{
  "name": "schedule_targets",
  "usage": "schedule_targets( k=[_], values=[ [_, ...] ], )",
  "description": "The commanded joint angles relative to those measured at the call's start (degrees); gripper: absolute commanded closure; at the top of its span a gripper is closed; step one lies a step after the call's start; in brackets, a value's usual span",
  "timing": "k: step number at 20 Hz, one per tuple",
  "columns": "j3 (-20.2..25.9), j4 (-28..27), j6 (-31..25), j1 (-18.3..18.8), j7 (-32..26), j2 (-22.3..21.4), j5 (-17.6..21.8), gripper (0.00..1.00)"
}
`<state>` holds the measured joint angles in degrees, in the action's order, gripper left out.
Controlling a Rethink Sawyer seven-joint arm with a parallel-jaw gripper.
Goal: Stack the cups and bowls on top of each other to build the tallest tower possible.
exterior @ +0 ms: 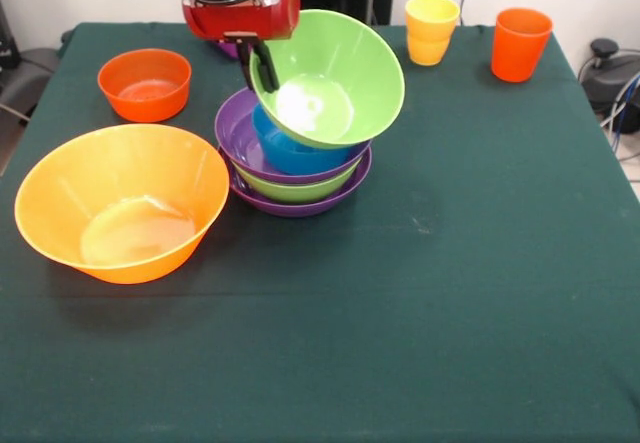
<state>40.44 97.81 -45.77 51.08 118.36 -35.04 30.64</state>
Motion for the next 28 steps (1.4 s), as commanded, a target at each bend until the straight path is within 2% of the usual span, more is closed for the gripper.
schedule_targets(
  k=[1,17,18,28],
  values=[
    [2.21,-4.59,-2.02,-1.95,-13.68,1.58,2.97,1.00],
    [3.90,-2.91,0.16,0.08,-15.47,1.72,4.06,1.00],
    [4.13,-2.79,0.10,0.34,-15.33,1.86,4.24,0.00],
    [4.61,-2.60,-0.39,1.19,-16.32,1.97,5.44,0.00]
  ],
)
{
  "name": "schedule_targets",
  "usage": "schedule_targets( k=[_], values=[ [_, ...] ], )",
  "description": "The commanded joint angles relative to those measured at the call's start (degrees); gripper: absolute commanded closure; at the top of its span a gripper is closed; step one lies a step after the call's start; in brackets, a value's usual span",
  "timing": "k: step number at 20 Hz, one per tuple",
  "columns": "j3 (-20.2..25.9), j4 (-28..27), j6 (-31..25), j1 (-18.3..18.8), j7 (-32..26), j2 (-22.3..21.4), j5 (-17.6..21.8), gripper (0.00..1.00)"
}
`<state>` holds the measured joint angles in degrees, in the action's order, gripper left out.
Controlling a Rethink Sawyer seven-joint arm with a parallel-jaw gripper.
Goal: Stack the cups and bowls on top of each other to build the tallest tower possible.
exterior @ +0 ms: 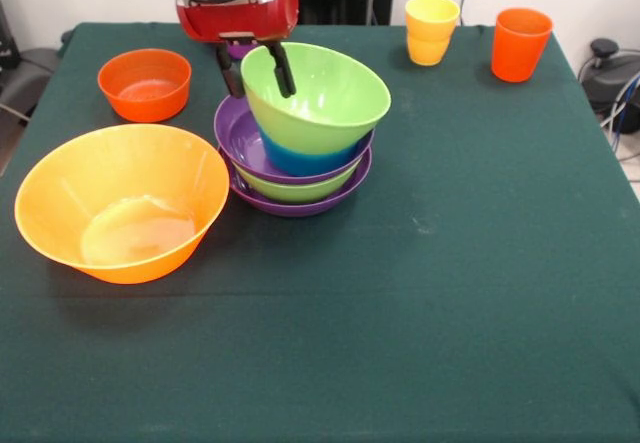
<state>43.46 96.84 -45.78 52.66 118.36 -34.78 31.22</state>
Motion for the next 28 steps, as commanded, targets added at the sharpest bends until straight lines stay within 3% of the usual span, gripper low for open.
schedule_targets(
  k=[1,8,16,28],
  values=[
    [1.63,-1.68,-0.46,-0.30,-16.45,1.79,4.90,0.00],
    [1.88,-1.91,-2.04,0.19,-17.26,1.49,4.42,0.00],
    [3.33,0.82,-5.16,1.02,-16.16,-2.50,1.43,0.00],
    [4.66,0.88,-7.98,2.12,-16.76,-4.50,0.55,0.00]
  ],
)
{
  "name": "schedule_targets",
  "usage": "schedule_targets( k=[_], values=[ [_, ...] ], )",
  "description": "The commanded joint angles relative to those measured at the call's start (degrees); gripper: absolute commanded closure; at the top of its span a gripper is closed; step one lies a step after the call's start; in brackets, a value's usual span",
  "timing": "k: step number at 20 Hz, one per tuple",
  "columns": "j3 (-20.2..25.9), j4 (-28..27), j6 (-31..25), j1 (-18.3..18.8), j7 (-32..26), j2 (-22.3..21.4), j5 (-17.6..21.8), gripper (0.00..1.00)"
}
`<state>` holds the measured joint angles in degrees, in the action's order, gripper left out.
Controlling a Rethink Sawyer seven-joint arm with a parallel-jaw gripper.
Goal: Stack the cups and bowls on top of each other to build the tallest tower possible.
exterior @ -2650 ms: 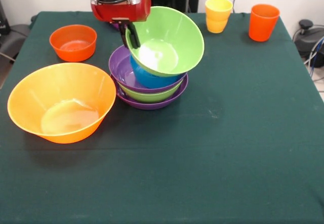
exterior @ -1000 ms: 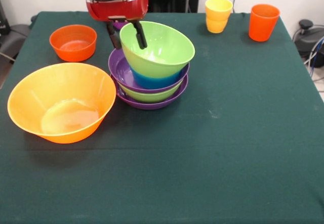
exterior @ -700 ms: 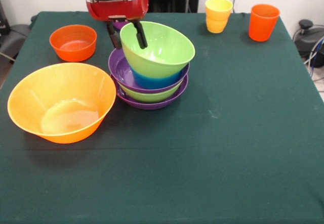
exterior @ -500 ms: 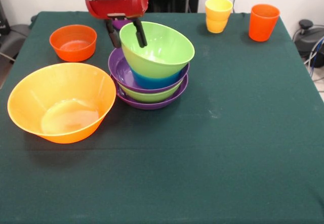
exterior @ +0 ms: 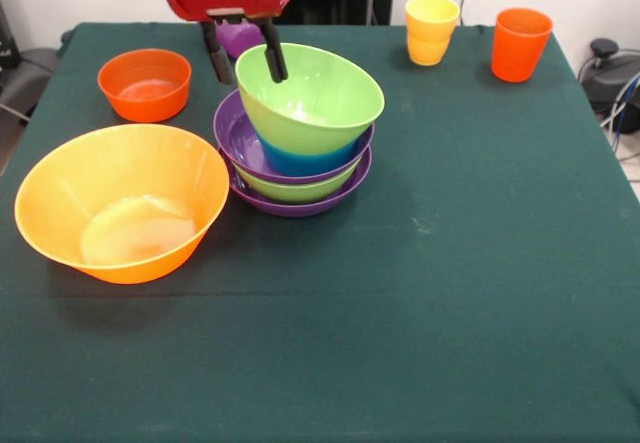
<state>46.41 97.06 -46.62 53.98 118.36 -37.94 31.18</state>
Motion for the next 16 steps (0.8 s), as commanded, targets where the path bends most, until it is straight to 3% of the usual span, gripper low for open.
schedule_targets(
  k=[1,16],
  values=[
    [1.86,0.59,-7.41,0.93,-16.87,-1.51,0.58,0.00],
    [4.47,-3.37,-15.84,1.73,-19.39,-4.11,-0.86,0.00]
  ],
)
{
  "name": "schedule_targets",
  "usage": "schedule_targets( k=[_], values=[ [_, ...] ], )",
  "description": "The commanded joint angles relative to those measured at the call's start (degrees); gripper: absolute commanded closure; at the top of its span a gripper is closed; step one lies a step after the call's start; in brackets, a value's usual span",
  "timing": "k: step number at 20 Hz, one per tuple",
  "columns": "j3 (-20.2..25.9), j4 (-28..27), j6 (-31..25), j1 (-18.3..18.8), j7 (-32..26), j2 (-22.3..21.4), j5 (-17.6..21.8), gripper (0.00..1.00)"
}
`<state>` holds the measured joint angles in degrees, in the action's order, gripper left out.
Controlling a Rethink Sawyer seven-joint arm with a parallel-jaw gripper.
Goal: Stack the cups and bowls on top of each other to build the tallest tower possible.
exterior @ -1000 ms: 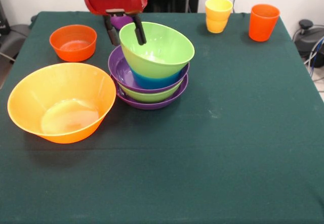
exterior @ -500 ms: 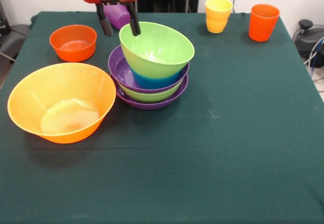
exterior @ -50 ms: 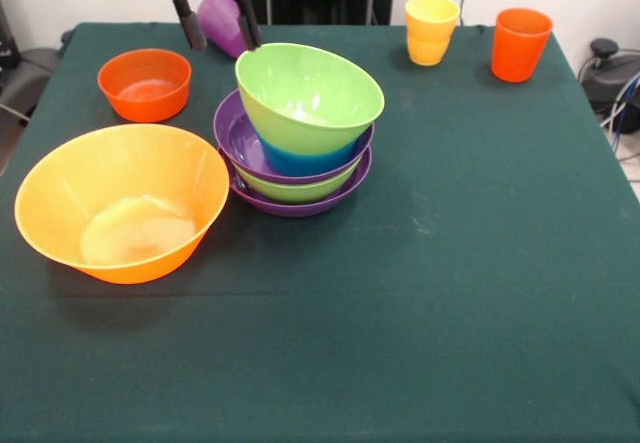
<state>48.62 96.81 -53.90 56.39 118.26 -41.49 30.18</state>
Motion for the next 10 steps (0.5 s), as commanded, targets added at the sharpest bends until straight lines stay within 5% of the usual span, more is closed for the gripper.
schedule_targets(
  k=[1,10],
  values=[
    [2.38,-3.22,-8.74,-0.57,-19.34,-0.63,0.19,0.00],
    [3.19,-4.58,-10.07,0.78,-20.40,-0.13,1.35,0.00]
  ],
)
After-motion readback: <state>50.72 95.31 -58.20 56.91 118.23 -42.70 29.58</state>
